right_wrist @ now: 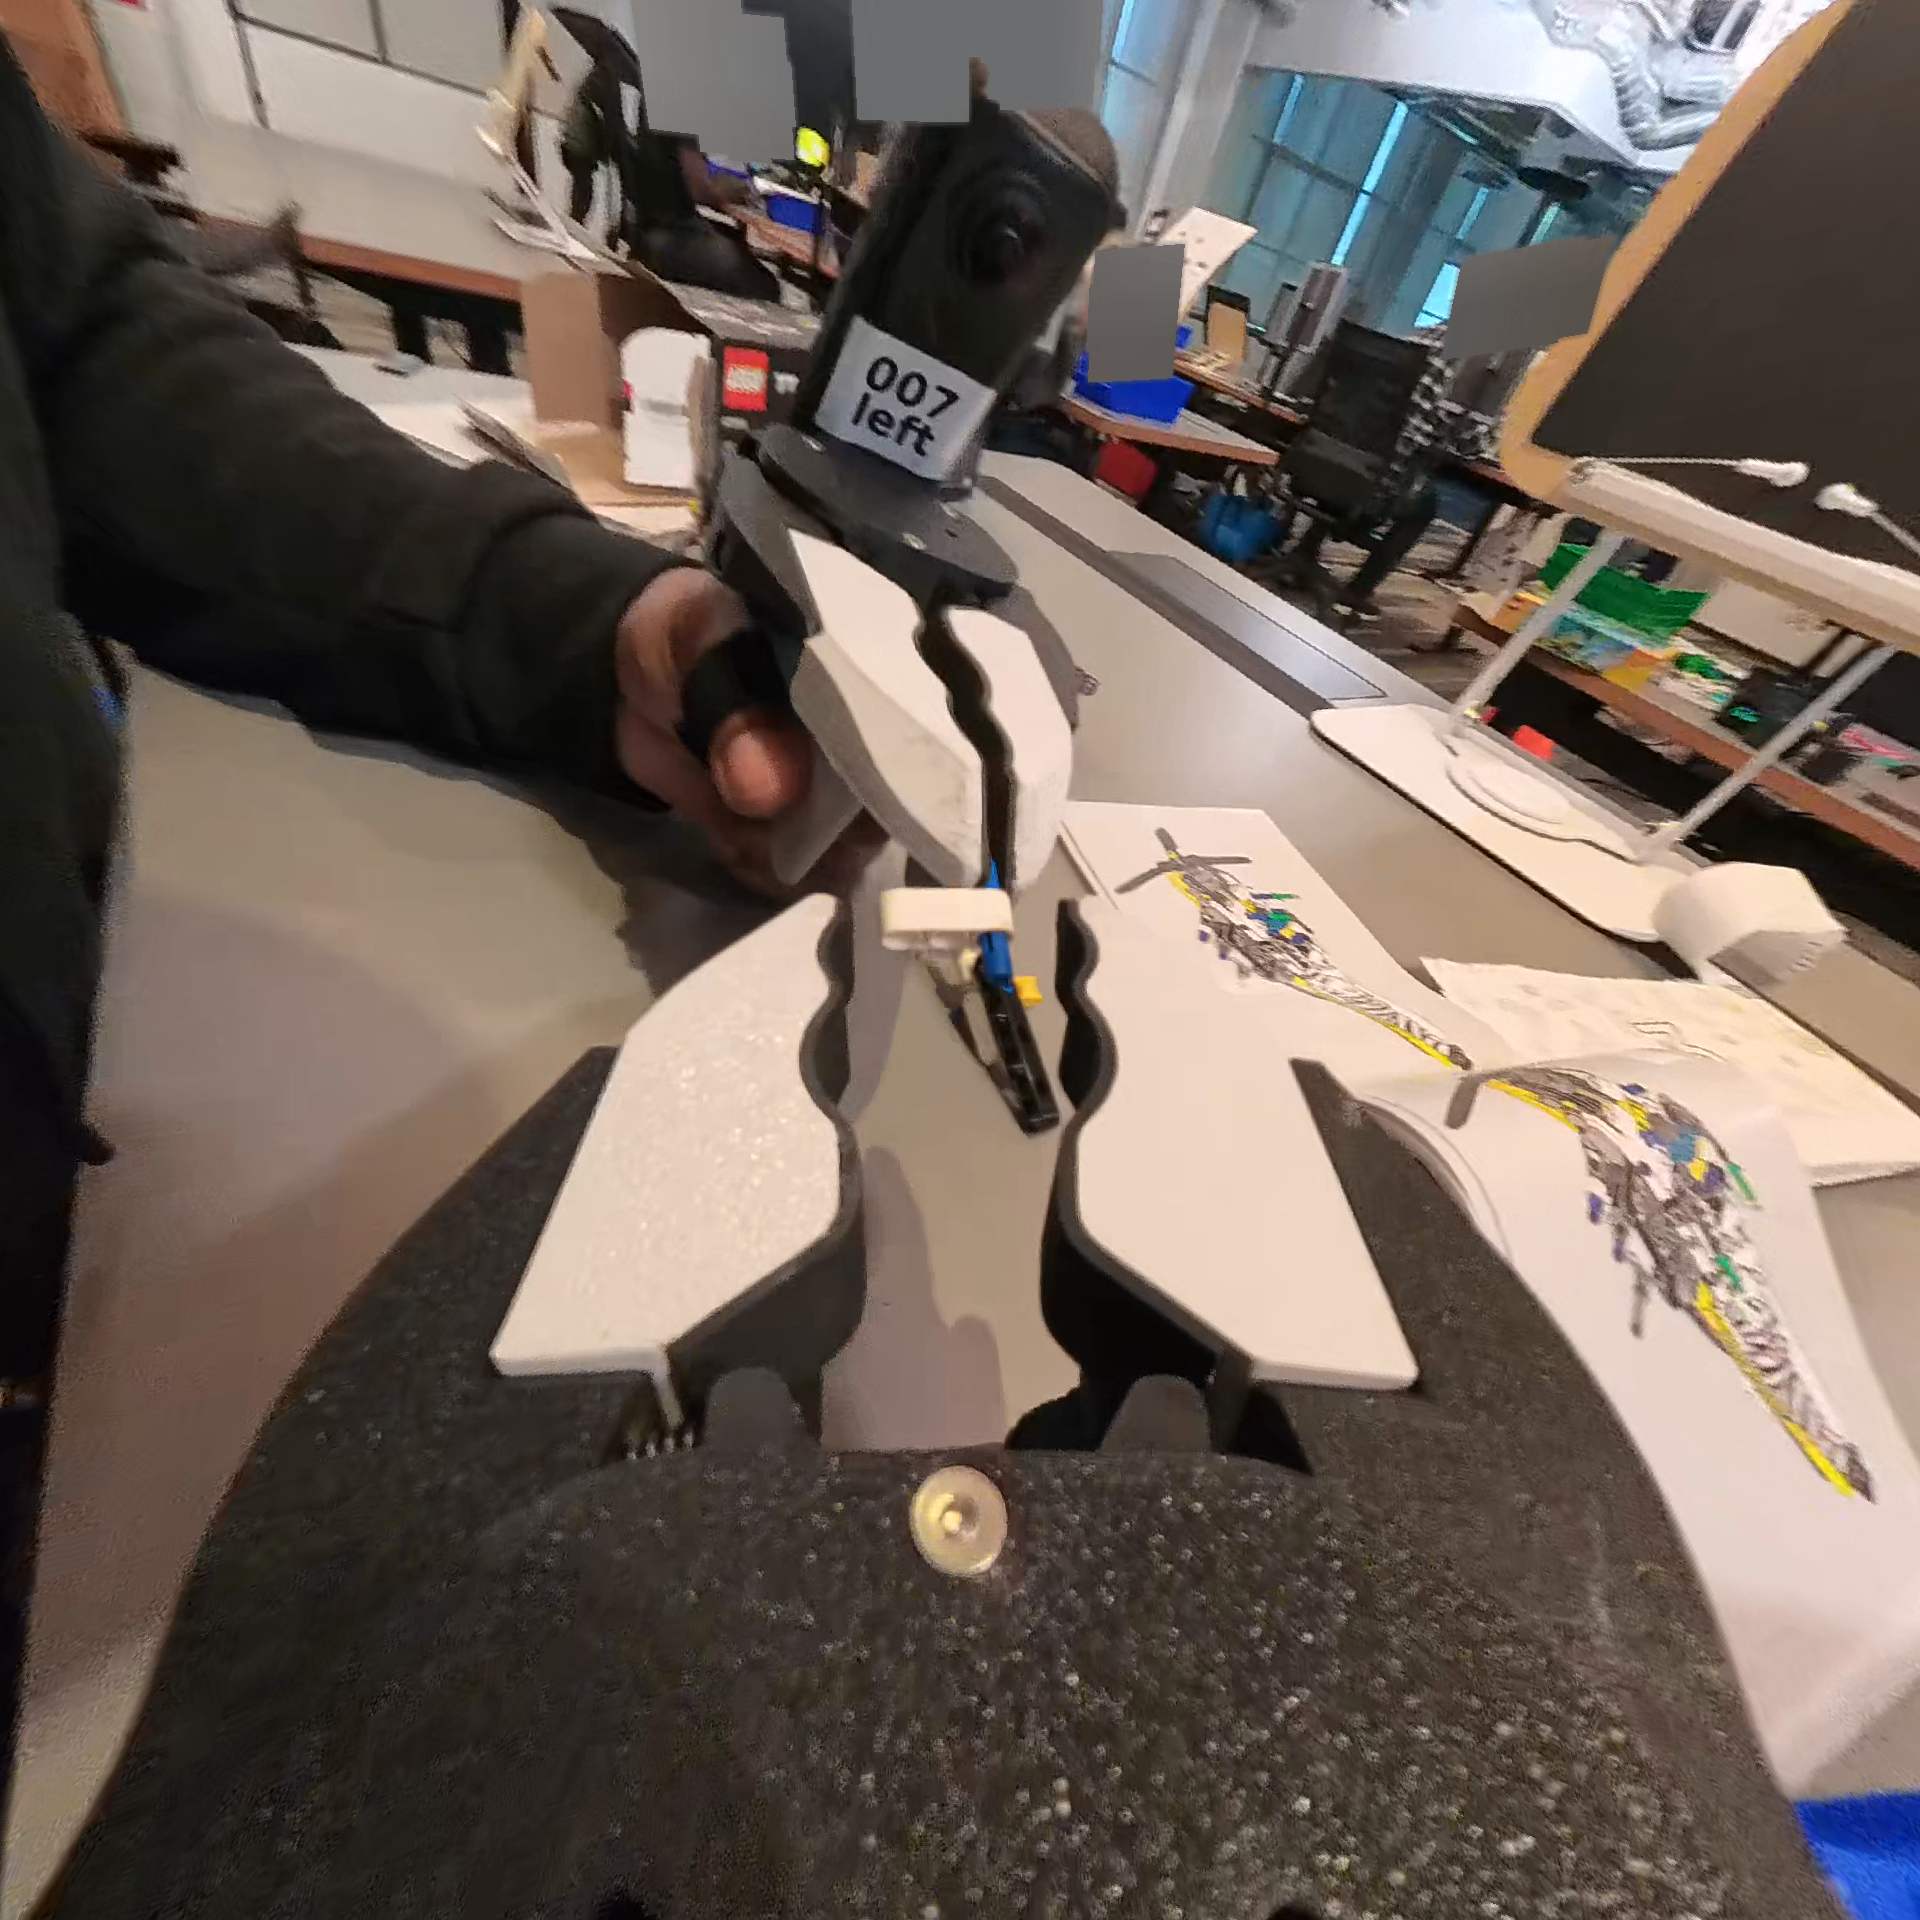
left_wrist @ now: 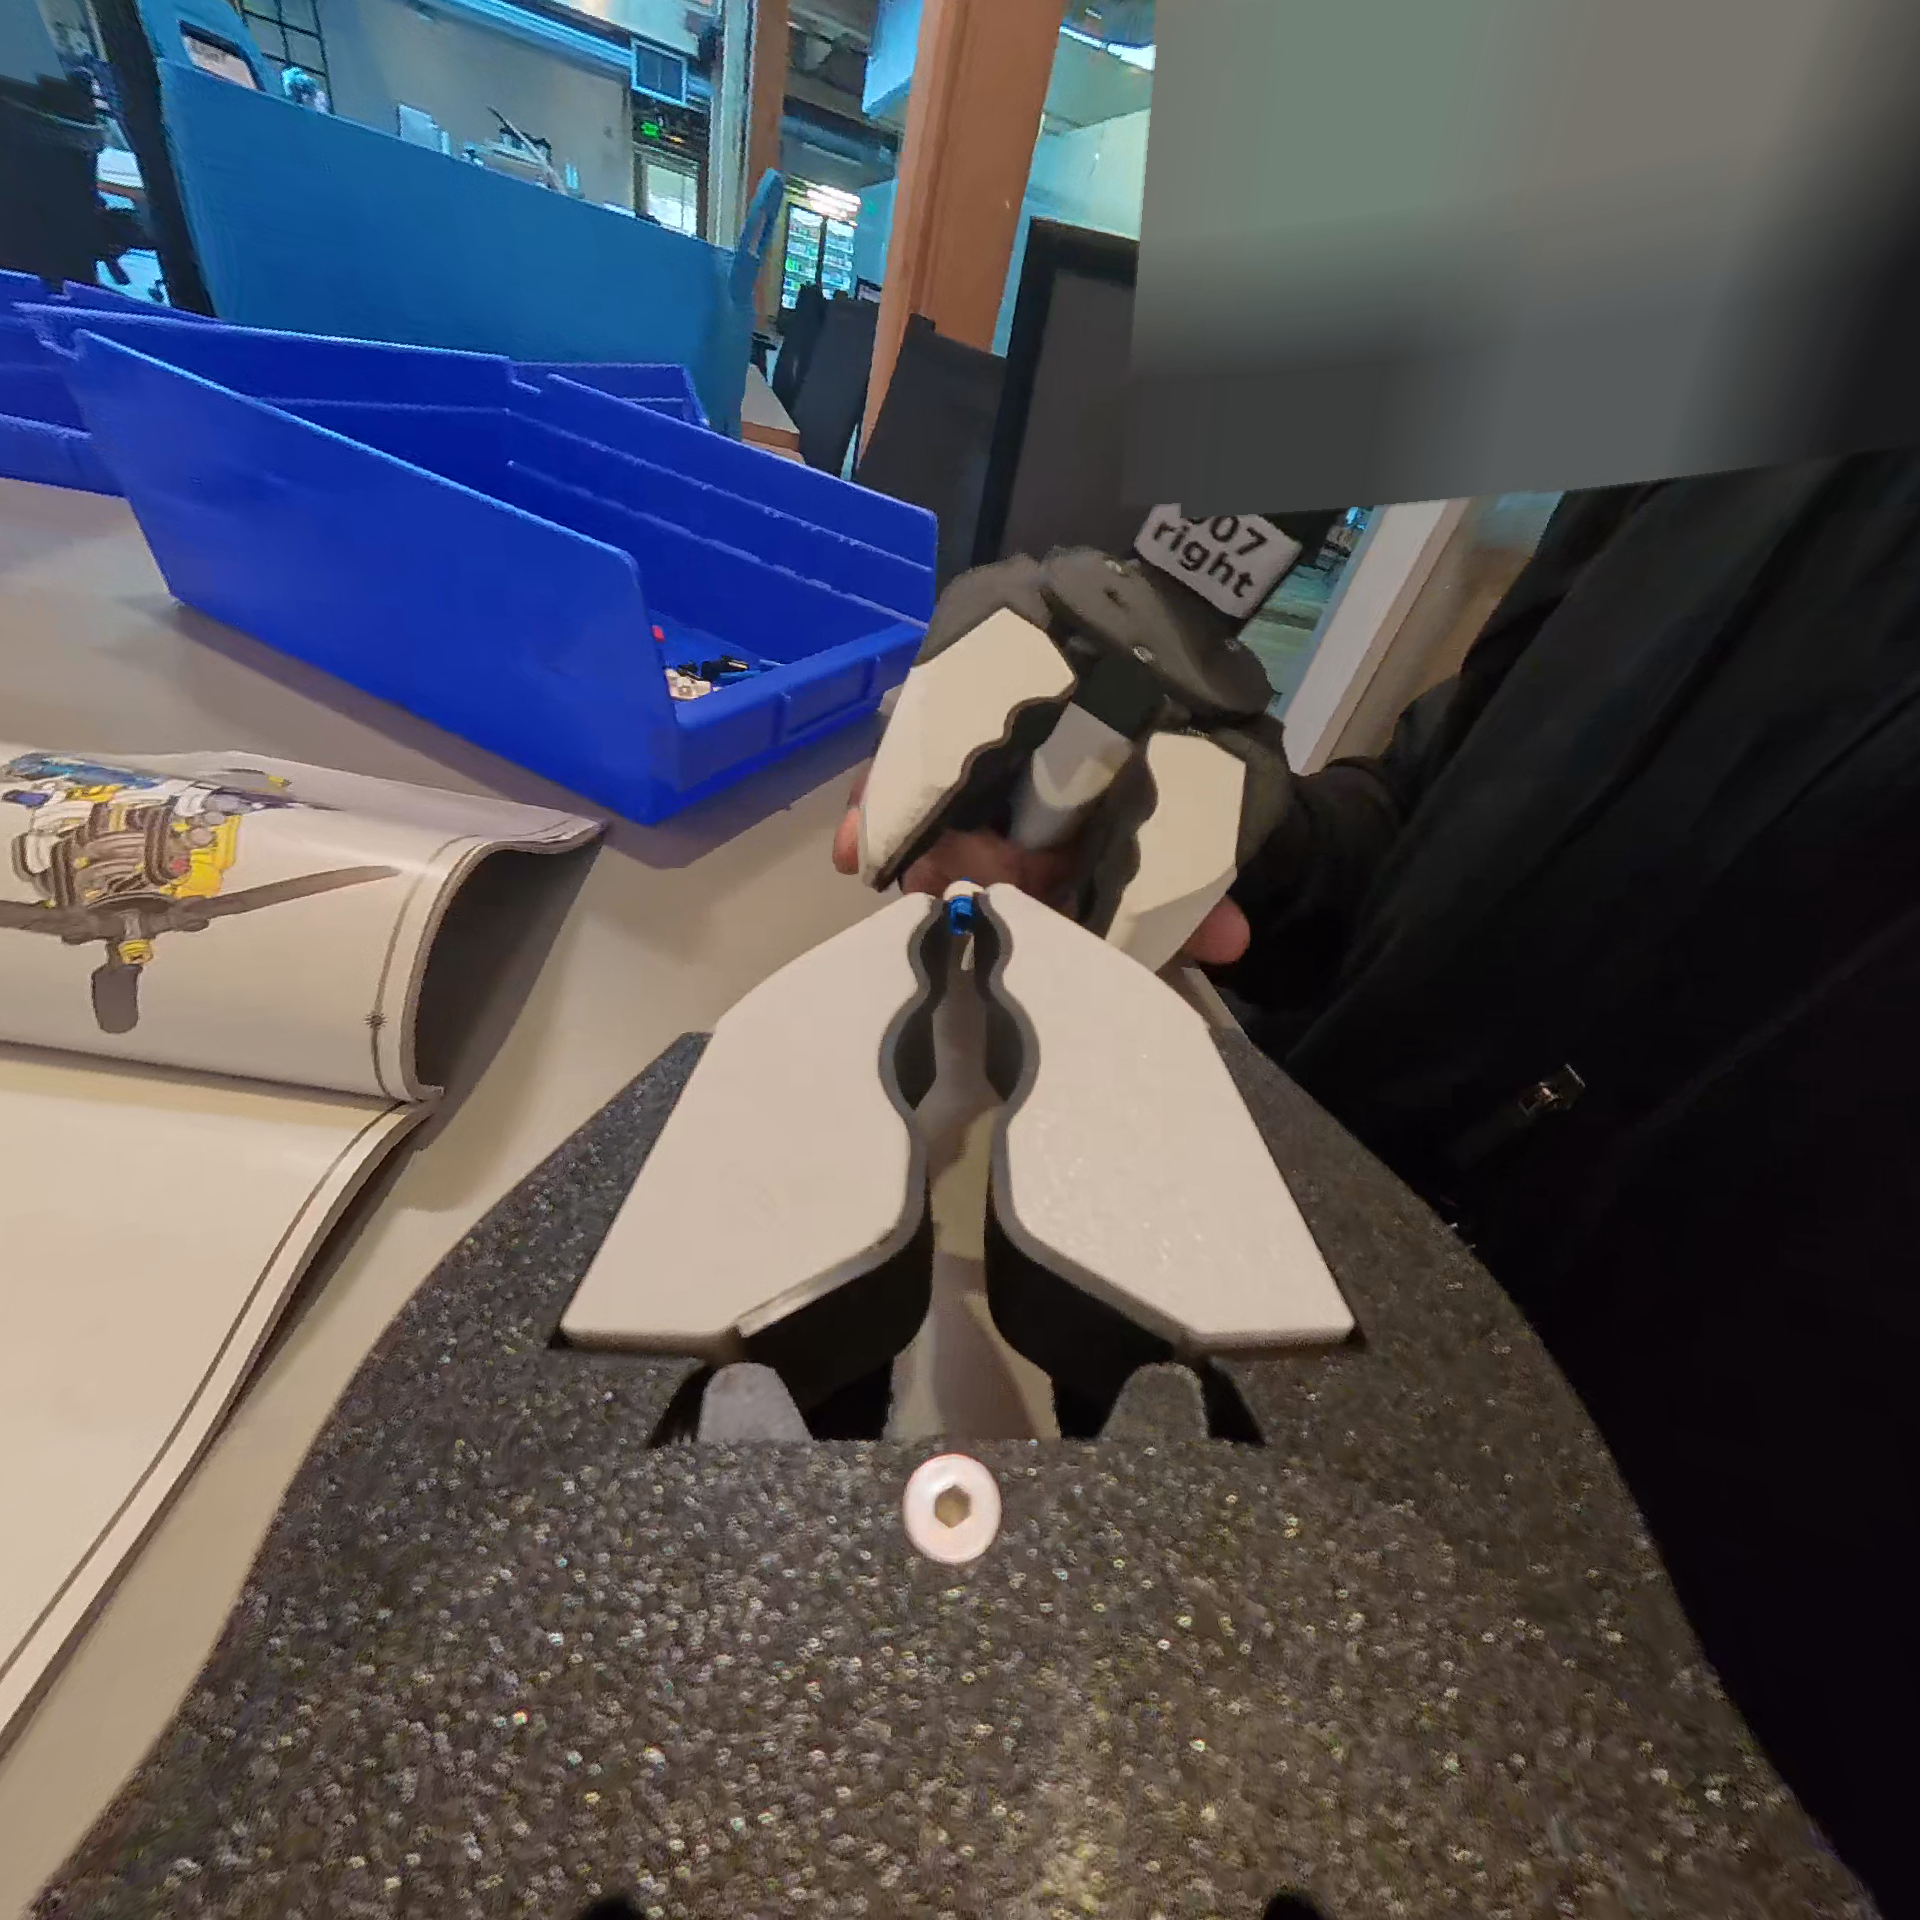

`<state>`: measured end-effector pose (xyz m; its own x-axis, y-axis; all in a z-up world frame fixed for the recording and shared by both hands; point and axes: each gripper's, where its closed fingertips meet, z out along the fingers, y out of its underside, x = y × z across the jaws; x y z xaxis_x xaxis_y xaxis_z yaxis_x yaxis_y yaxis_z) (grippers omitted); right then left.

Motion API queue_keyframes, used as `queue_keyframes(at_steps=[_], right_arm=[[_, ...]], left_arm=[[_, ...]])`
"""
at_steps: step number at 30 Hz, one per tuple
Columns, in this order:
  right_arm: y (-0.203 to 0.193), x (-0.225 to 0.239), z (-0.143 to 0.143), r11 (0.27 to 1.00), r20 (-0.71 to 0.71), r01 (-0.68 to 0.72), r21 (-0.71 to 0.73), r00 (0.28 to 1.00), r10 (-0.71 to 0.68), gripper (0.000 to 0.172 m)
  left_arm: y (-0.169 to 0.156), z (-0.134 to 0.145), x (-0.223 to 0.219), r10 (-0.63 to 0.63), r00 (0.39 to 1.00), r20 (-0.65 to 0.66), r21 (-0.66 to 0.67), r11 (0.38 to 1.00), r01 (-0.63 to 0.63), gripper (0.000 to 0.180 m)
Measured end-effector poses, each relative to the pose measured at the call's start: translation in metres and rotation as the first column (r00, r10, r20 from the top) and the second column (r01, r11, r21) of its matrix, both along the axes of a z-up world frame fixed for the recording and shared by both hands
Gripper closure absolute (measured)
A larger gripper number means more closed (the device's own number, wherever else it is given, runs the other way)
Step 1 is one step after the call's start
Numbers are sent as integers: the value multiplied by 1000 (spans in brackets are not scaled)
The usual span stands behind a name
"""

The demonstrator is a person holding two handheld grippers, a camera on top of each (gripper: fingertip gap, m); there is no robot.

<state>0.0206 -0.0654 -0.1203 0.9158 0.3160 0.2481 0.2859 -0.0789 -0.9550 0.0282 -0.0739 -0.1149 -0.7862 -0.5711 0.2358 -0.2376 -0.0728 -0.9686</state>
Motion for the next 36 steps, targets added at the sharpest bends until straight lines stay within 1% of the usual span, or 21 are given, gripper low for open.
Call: queue_keyframes(at_steps=[2, 6, 9, 13, 18, 26, 36], right_arm=[[-2, -3, 1, 999, -27, -33, -1, 999, 33, 143], [-4, -5, 0, 998, -52, -69, -11, 996, 68, 147], [-5, -5, -2, 997, -56, -73, -20, 996, 72, 147], [-4, -3, -4, 999, -21, -39, -24, 999, 38, 147], [-5, -1, -6, 999, -43, 1, -35, 999, -3, 147], [-12, -5, -7, 997, -59, -61, -40, 997, 58, 148], [-18, -1, -8, 998, -55, -36, -44, 998, 33, 148]], left_arm=[[-3, -2, -1, -12, 1000, 4, 9, 1000, 12, 174], [-5, -2, -3, -16, 1000, 19, 13, 1000, 16, 174], [-5, -3, -3, -17, 1000, 14, 11, 1000, 17, 175], [-4, -5, -2, -17, 1000, -8, 10, 1000, 17, 175], [-3, -6, -1, -10, 1000, -25, 12, 1000, 11, 175], [-8, -8, -7, -73, 997, -31, 19, 997, 74, 175], [-10, -9, -7, -76, 997, -30, 34, 996, 77, 175]])
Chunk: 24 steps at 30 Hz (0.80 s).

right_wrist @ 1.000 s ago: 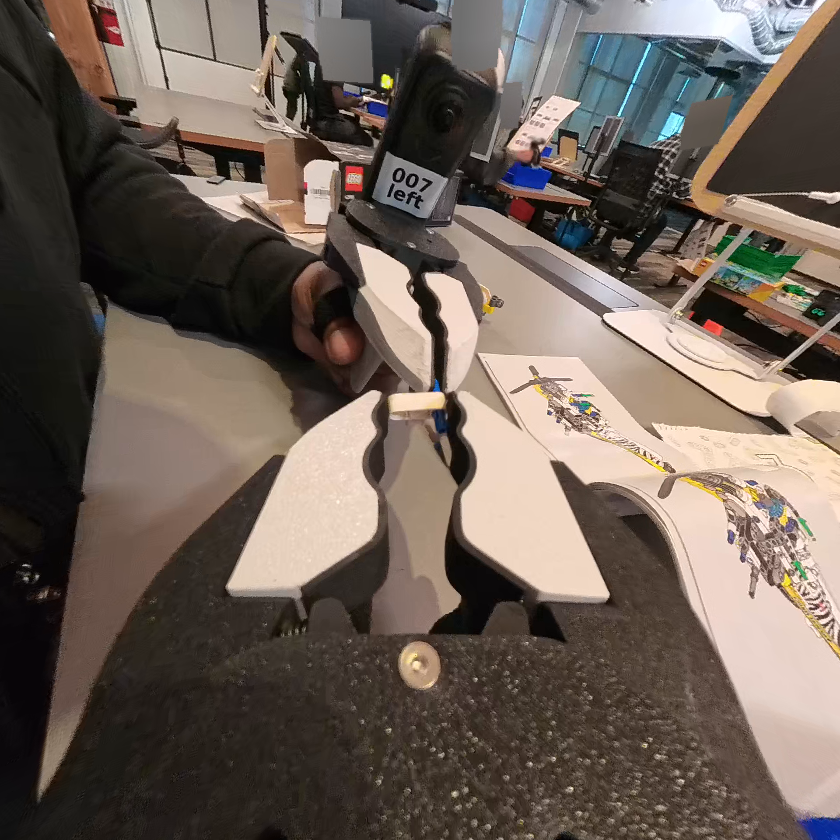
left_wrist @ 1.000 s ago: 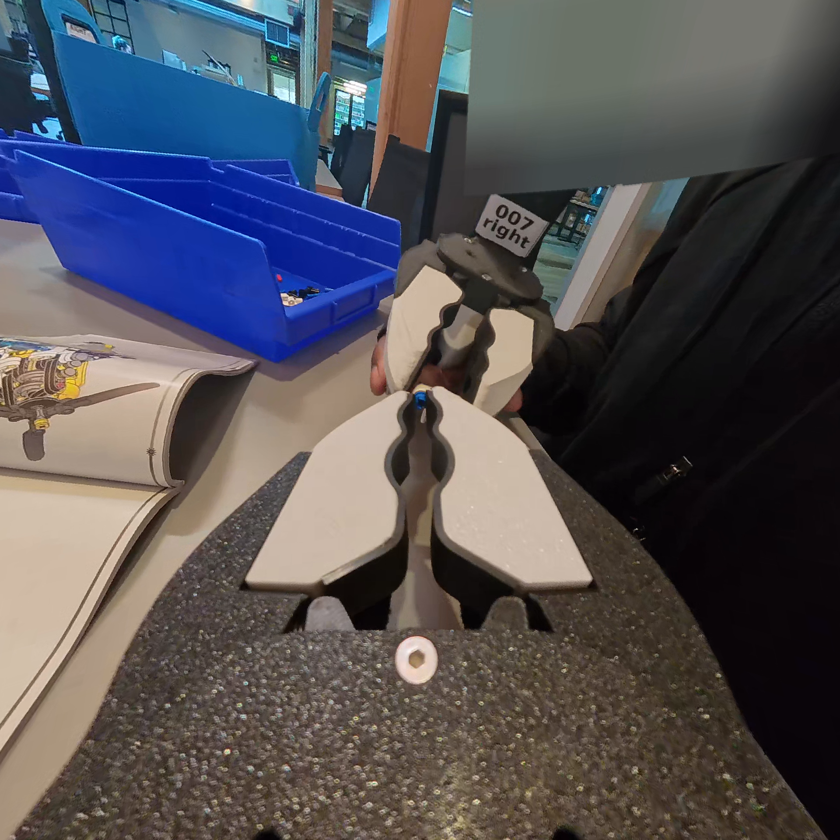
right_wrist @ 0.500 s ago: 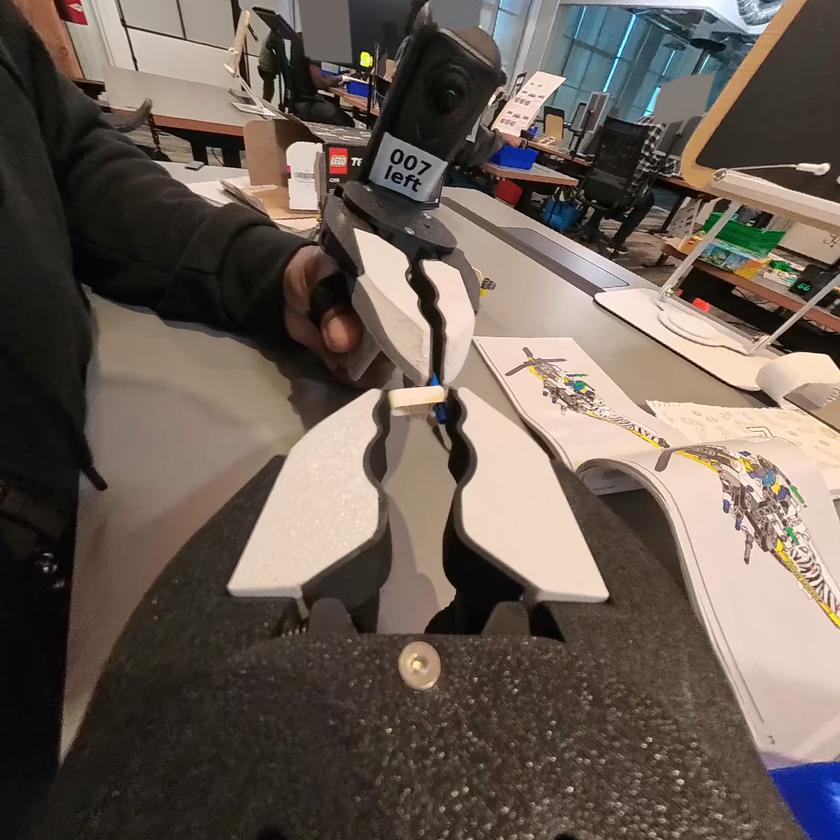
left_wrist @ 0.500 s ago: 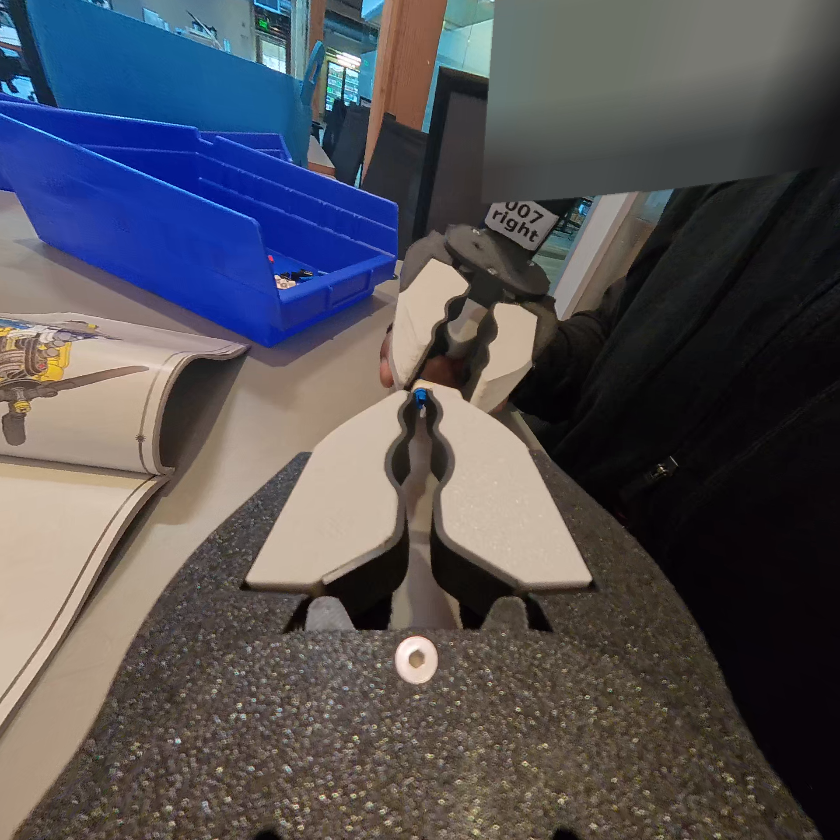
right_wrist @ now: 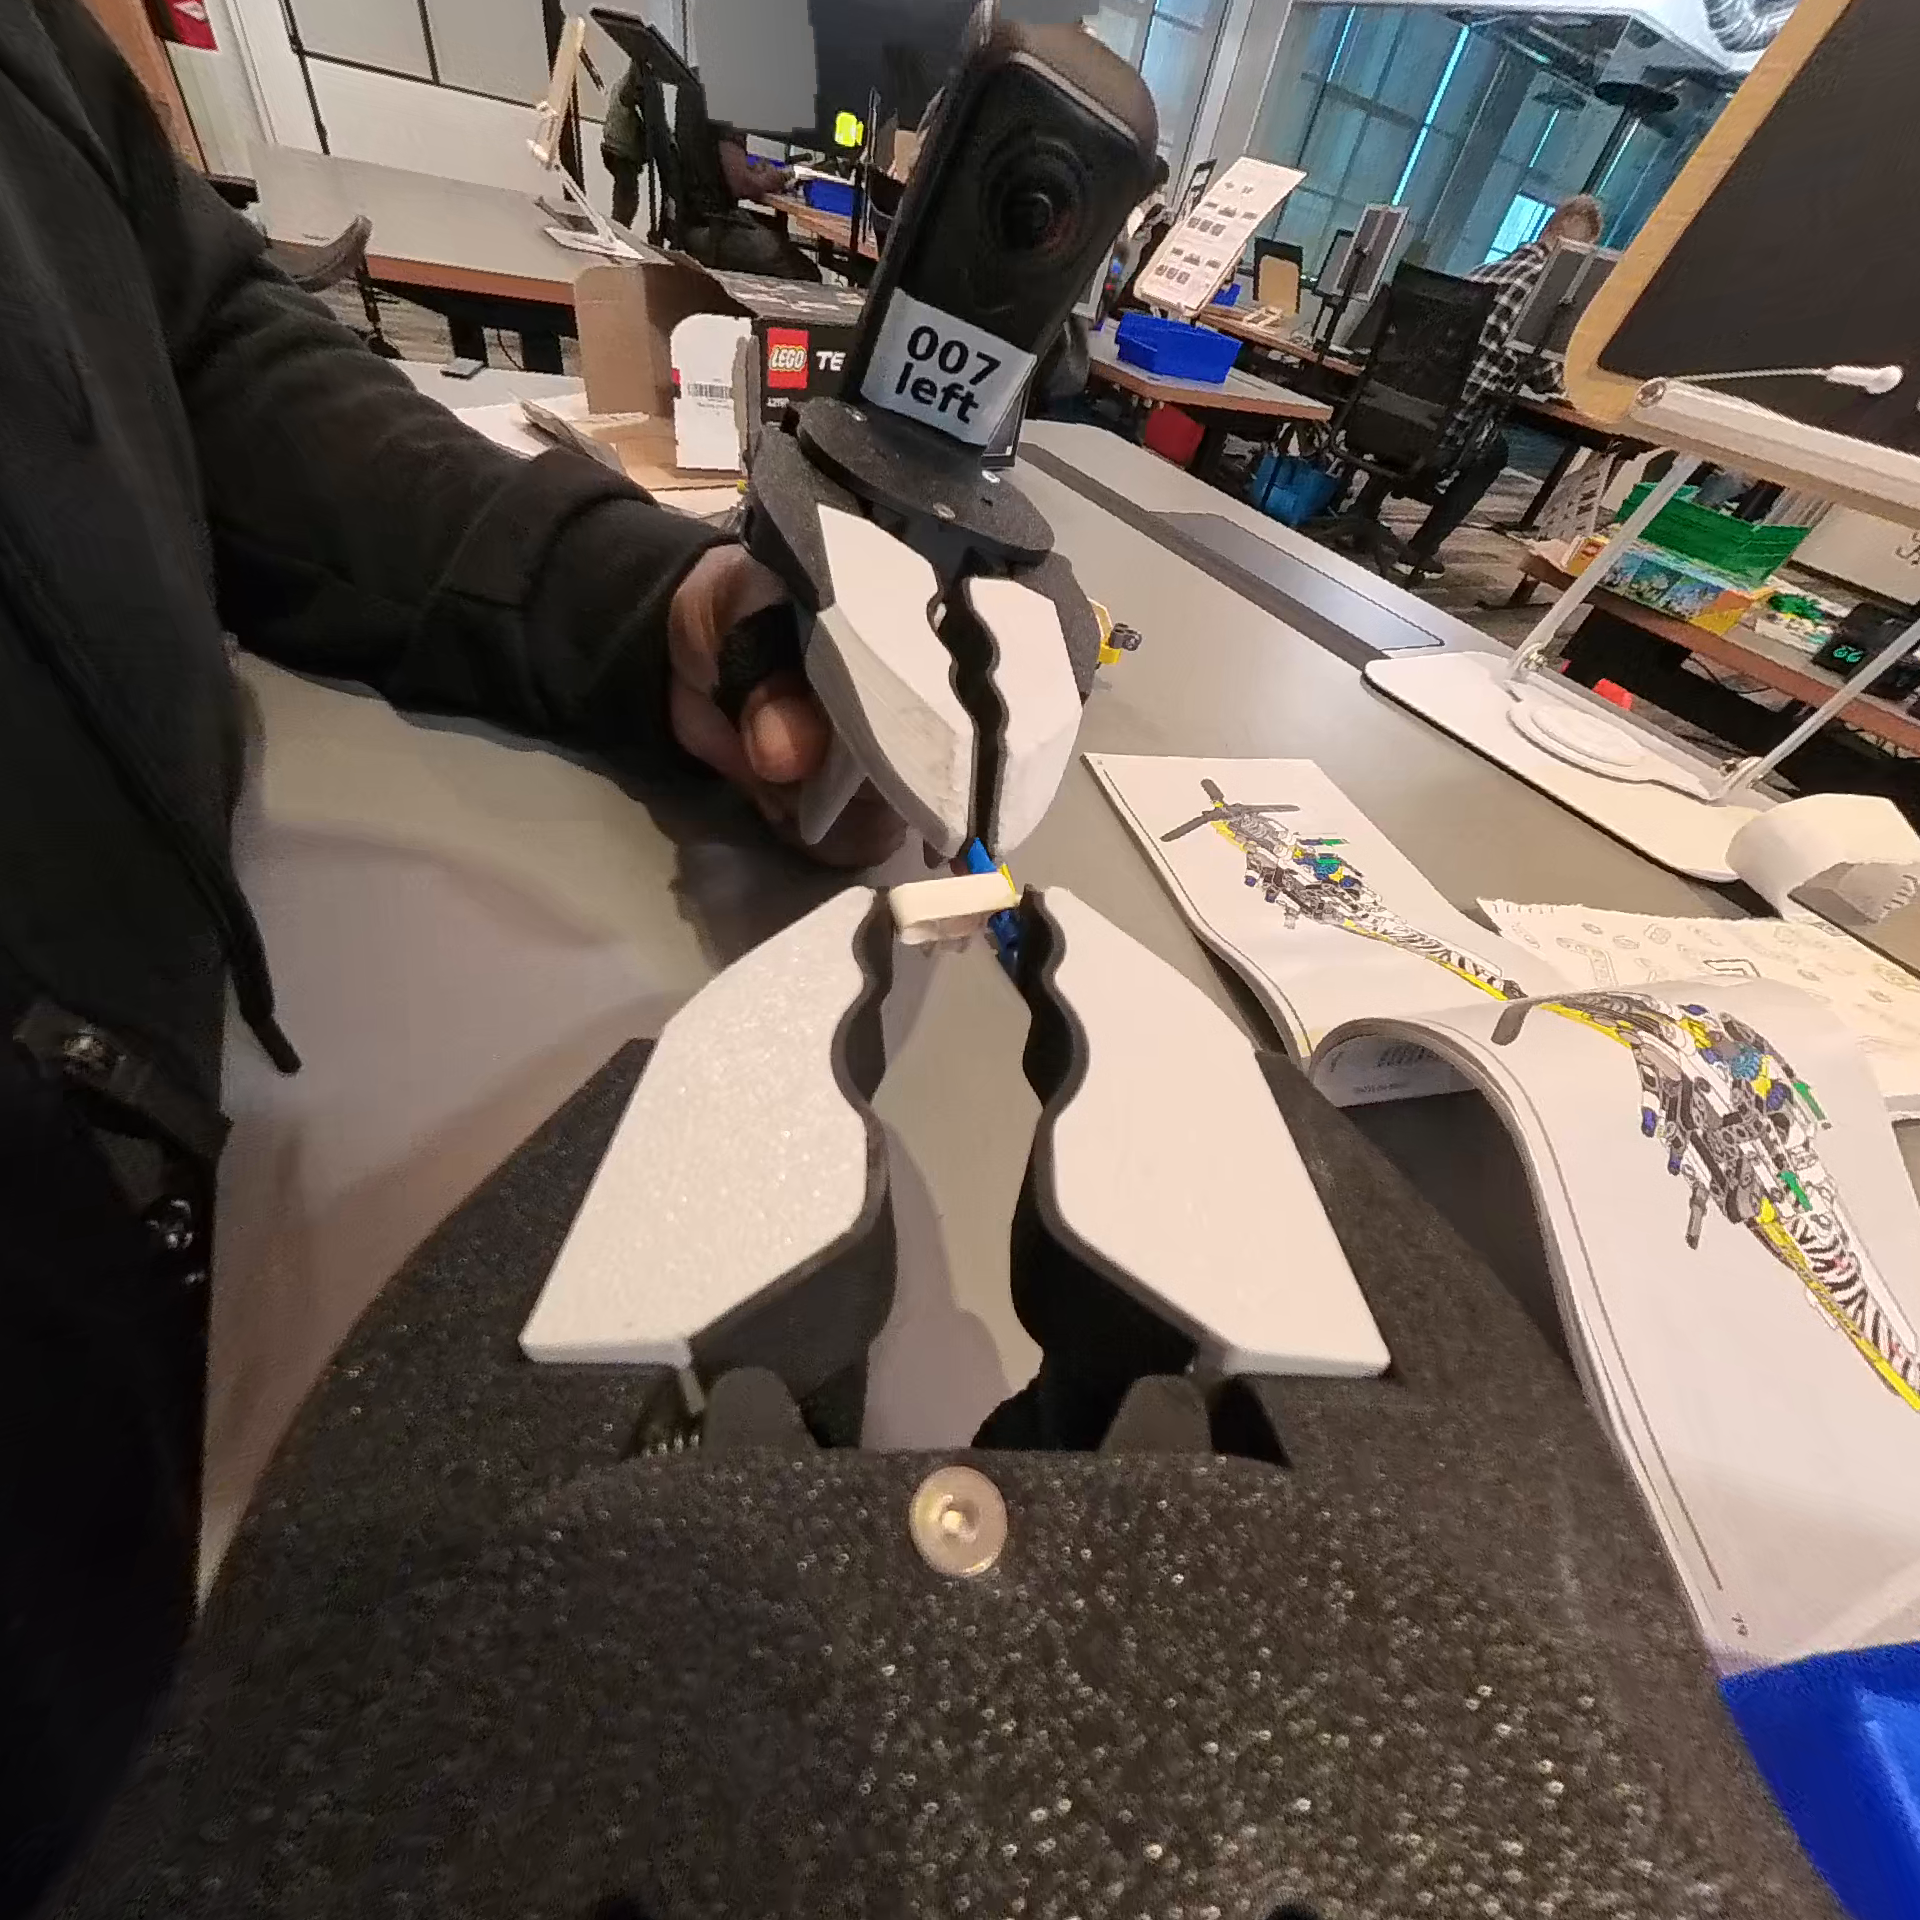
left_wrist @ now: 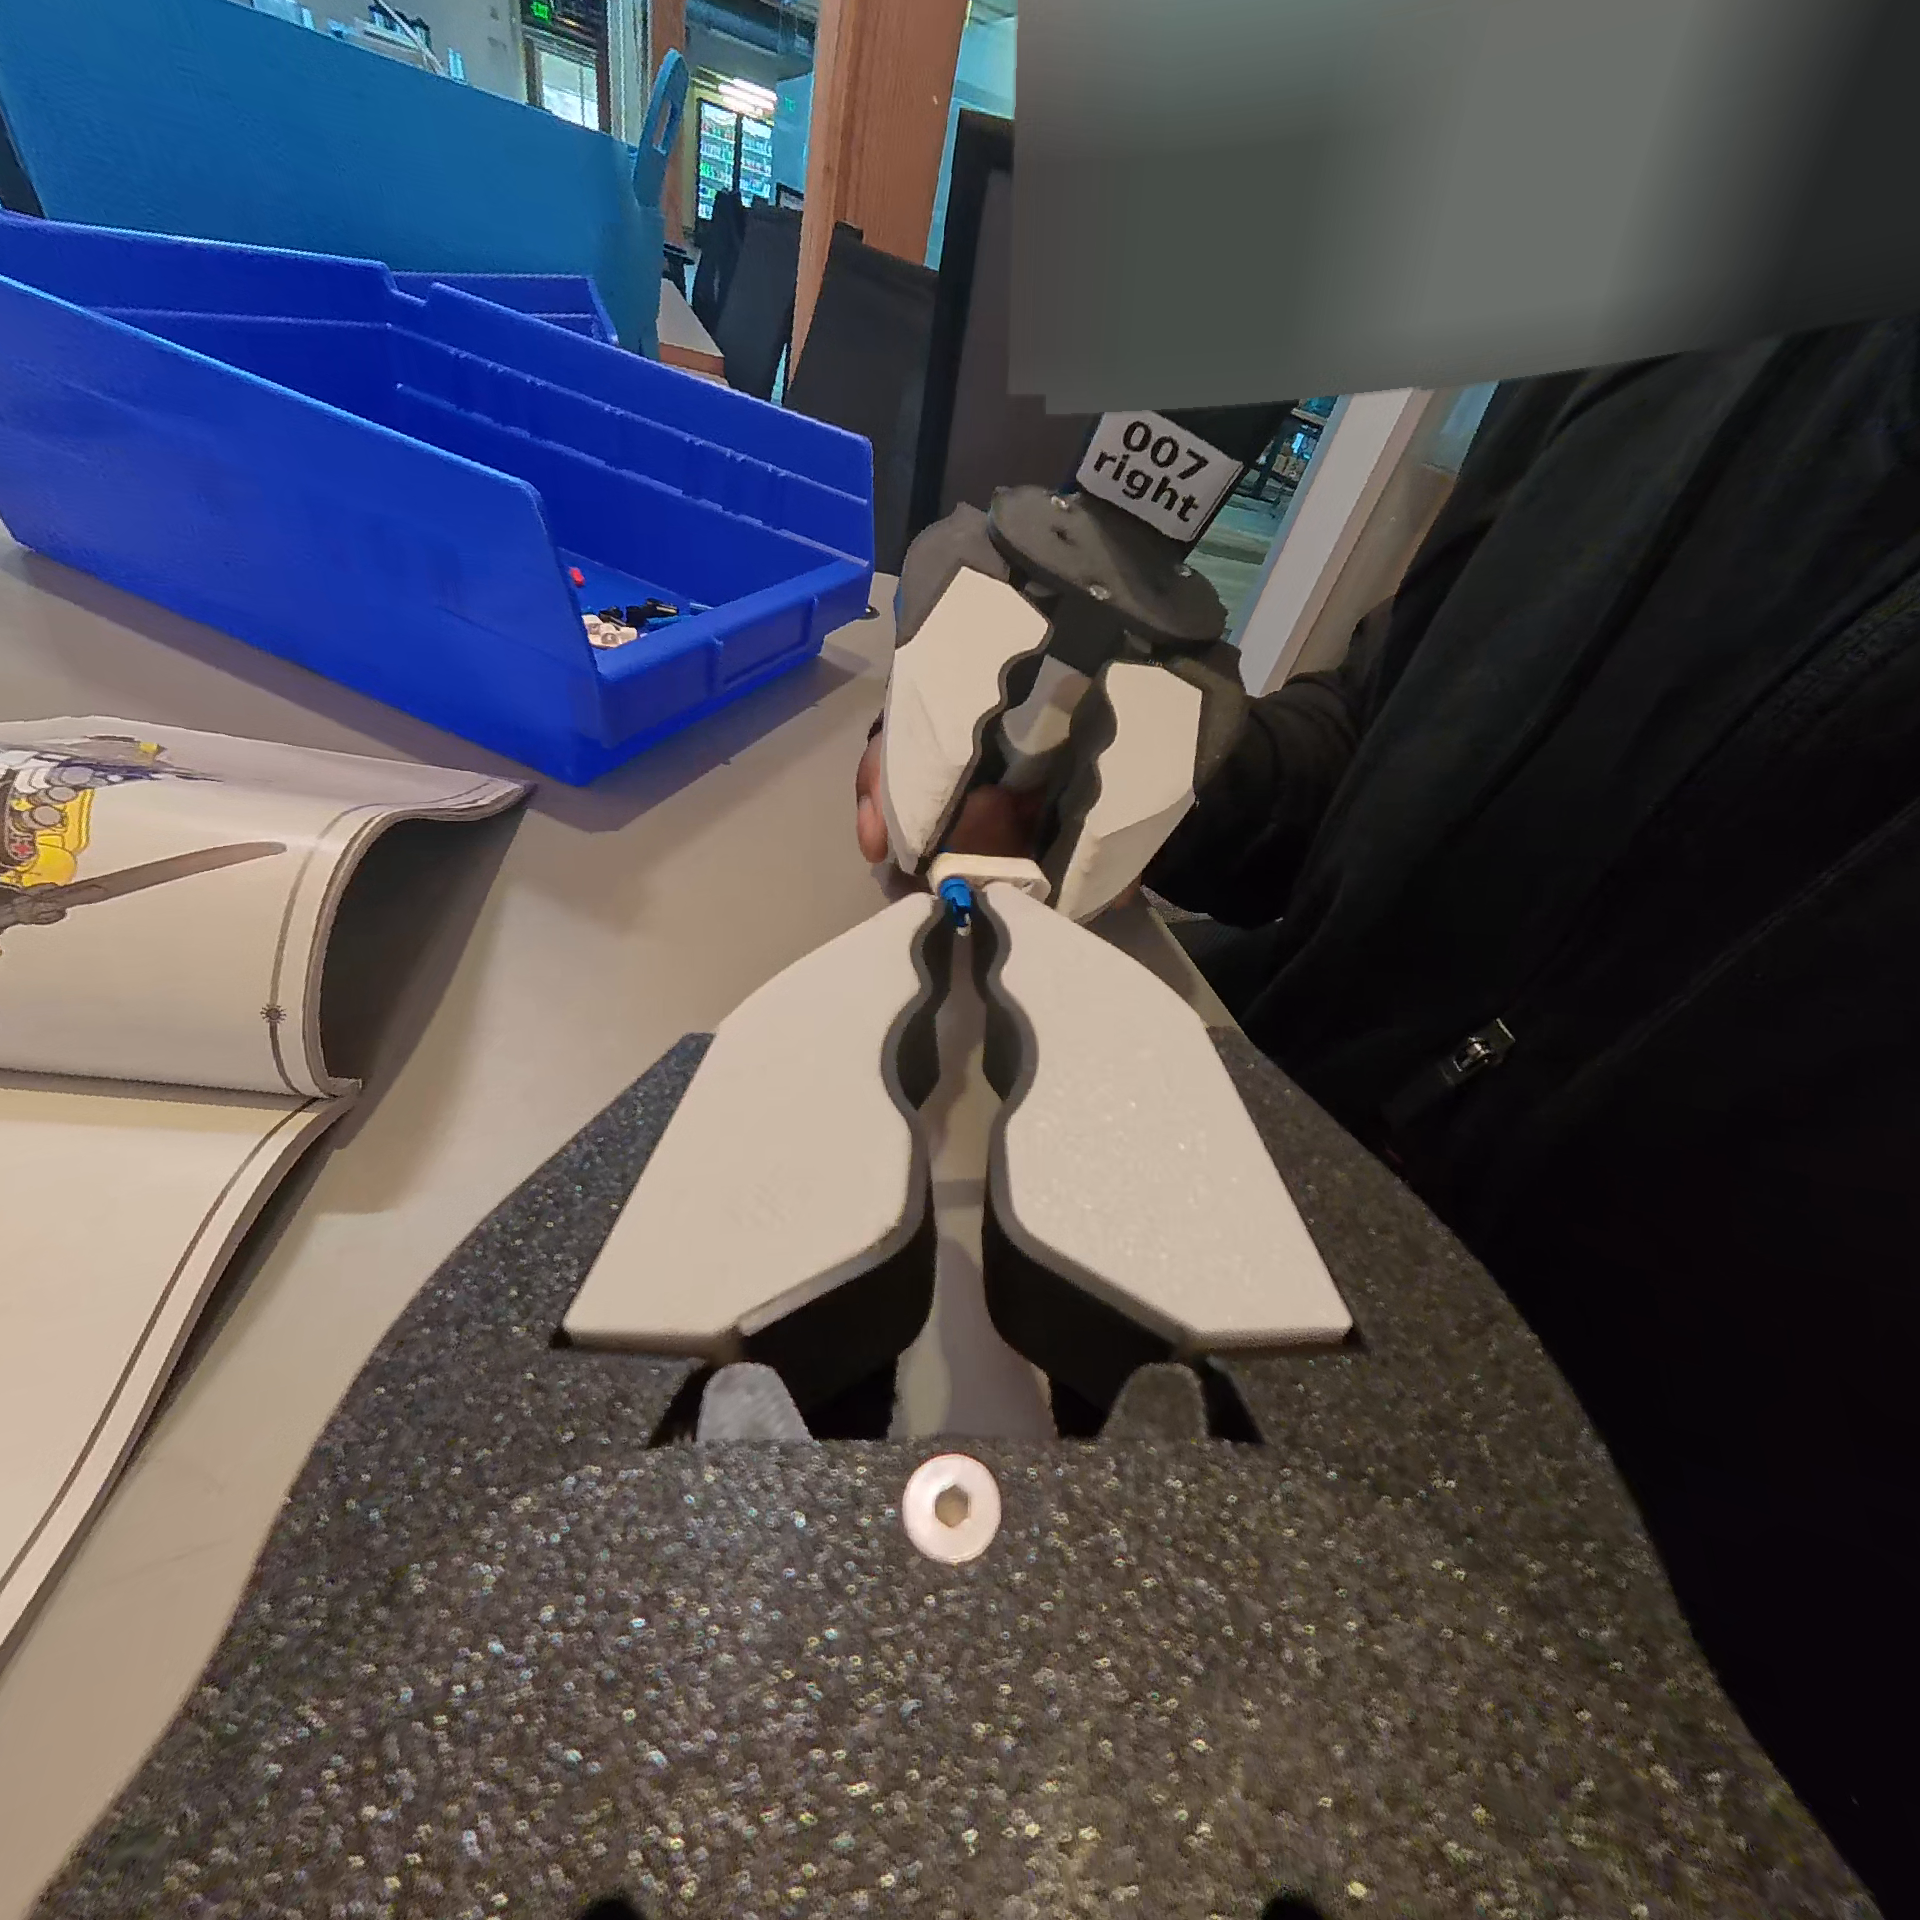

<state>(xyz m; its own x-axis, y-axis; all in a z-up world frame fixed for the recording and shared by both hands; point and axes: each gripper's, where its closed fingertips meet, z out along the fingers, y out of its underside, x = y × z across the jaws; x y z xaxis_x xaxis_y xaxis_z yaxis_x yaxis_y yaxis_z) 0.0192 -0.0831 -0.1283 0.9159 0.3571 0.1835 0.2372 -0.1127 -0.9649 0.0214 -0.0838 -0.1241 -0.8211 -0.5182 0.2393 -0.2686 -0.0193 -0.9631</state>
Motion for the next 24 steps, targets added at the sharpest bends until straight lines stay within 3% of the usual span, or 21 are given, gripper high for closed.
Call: queue_keyframes(at_steps=[4, 6, 10, 15, 24], right_arm=[[1, 2, -1, 1000, 46, 11, 13, 999, -11, 148], [1, 3, -2, 999, 87, 30, 23, 996, -32, 148], [5, 5, -4, 996, 195, 75, 51, 977, -84, 148], [5, 6, 1, 992, 236, 92, 89, 966, -110, 148], [6, 4, 2, 989, 267, 86, 118, 957, -115, 148]], left_arm=[[-1, -3, 3, 22, 1000, -5, 22, 1000, -22, 174], [1, -3, 6, 54, 997, -46, 17, 998, -54, 165], [1, 7, 6, 35, 986, -163, -114, 992, -54, 165], [-1, -4, 8, 31, 959, -281, -138, 988, -72, 170], [-2, -2, 7, 20, 961, -277, -179, 981, -72, 174]])
